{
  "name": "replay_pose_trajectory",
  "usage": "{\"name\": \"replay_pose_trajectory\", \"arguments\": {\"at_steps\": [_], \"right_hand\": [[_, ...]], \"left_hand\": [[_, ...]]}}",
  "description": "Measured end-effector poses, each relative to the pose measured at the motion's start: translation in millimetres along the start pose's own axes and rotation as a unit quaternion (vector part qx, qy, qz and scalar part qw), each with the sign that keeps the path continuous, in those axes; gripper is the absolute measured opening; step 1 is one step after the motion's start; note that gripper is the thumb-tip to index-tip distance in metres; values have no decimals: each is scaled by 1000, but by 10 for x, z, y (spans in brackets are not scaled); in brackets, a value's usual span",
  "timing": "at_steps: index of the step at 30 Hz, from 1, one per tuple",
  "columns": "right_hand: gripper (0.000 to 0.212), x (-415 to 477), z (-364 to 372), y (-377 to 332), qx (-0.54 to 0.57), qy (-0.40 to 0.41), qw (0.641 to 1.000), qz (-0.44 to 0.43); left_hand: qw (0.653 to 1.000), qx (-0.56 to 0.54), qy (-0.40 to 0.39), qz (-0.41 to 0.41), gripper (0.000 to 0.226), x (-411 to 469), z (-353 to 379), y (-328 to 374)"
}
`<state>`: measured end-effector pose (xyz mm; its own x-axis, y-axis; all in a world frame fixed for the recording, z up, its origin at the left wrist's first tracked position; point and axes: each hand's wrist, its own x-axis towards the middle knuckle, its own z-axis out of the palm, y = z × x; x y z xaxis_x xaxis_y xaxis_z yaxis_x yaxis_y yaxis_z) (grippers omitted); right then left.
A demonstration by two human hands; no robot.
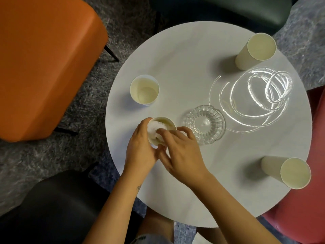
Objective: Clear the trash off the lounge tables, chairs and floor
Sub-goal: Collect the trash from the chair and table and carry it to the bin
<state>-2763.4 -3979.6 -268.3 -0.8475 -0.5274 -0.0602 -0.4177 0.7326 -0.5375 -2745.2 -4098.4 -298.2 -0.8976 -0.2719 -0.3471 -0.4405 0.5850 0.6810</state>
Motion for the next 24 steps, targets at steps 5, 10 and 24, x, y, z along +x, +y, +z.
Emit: {"name": "replay_pose_trajectory", "arguments": {"at_steps": [5,10,24], "right_hand": [[51,122,35,-53,-79,-134,987,28],[54,318,38,-29,-104,-208,972,31],[75,874,31,208,277,67,934,216]], "left_hand": [[1000,-1,-5,12,48,-21,-27,28],[1000,15,4,27,47,-29,-53,47],[991,-31,122,52,67,-92,-722,97]]}}
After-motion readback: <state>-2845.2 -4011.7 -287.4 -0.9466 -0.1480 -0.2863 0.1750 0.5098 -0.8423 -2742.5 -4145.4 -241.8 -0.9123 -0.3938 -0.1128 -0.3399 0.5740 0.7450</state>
